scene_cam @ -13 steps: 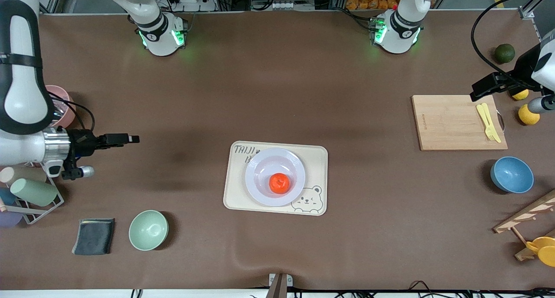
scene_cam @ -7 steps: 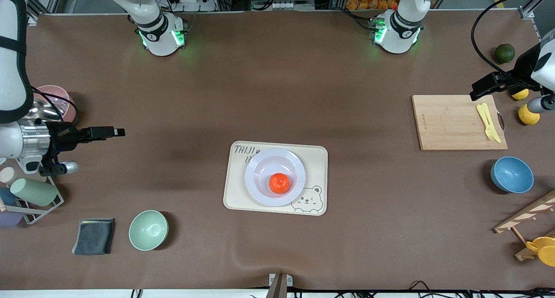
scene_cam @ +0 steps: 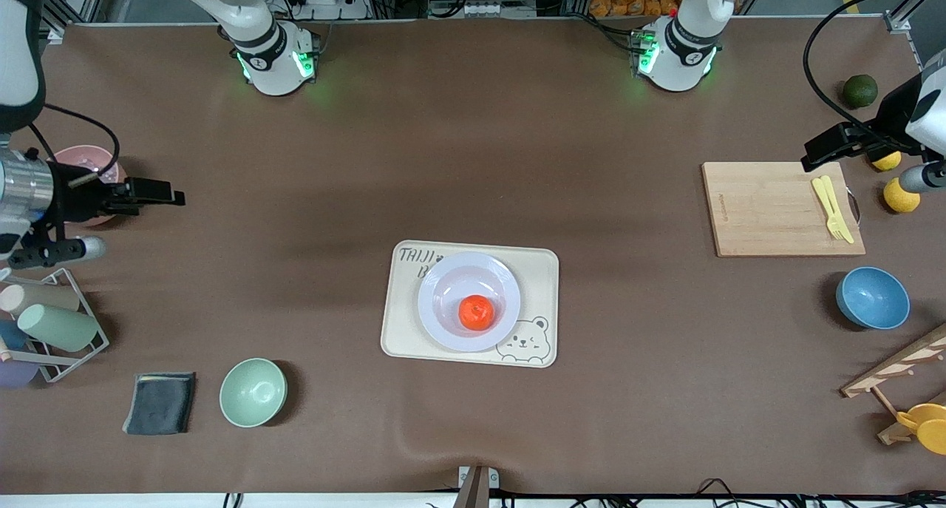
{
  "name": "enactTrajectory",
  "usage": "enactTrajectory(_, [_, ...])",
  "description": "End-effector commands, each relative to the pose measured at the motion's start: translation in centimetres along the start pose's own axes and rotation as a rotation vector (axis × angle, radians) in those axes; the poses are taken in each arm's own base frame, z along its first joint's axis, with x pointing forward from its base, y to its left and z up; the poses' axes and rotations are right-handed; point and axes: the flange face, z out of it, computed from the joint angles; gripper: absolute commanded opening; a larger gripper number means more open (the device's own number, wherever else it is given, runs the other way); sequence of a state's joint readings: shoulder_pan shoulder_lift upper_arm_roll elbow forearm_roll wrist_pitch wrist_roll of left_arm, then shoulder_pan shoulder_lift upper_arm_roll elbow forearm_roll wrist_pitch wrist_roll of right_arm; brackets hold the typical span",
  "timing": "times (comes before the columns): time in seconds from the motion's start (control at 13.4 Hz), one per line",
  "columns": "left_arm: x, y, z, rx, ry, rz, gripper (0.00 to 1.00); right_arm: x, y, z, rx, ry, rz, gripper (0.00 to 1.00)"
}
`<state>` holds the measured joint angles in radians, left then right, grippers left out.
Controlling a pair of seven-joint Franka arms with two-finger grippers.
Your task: Place orange and plate with both arms
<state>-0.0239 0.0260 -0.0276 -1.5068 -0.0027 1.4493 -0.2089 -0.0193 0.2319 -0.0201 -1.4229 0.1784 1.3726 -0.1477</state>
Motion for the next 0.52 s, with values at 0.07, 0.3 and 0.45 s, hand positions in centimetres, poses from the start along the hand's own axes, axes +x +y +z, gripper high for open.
enactTrajectory(0.07, [-0.6, -0.4, -0.7, -0.006, -0.002, 0.025, 1.0, -0.8, 0.5, -2.3, -0.09, 0.025, -0.056, 1.0])
enactTrajectory(0.3, [-0.6, -0.4, -0.7, -0.006, -0.002, 0.025, 1.0, -2.3, 3.1, -4.1, -0.105, 0.05, -0.106, 1.0])
enactTrajectory(0.45, [-0.6, -0.4, -0.7, -0.006, -0.002, 0.025, 1.0, -4.1, 2.7, -5.6, -0.111, 0.066, -0.104, 1.0])
